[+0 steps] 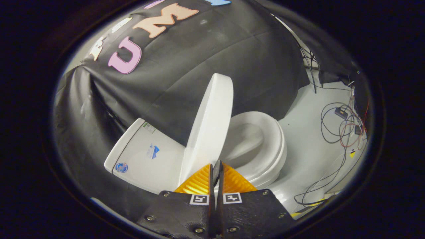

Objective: Open the toilet lid.

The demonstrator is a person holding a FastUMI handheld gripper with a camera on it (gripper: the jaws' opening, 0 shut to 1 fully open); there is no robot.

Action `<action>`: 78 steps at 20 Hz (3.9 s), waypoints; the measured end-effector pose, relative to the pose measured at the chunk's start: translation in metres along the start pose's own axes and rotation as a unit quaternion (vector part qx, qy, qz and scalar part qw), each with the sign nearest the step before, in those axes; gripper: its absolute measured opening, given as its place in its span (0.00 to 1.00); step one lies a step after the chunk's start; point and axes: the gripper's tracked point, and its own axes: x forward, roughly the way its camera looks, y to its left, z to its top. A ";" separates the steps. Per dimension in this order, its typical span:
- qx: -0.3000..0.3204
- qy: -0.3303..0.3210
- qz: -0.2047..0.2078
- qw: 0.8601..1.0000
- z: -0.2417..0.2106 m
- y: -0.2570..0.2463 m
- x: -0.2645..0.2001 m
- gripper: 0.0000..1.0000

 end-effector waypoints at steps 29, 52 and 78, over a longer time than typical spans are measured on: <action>-0.075 -0.046 0.024 0.996 0.018 0.084 -0.019 0.03; -0.162 -0.078 0.049 0.983 0.017 0.157 -0.024 0.03; -0.200 -0.095 0.083 0.972 0.010 0.201 -0.019 0.03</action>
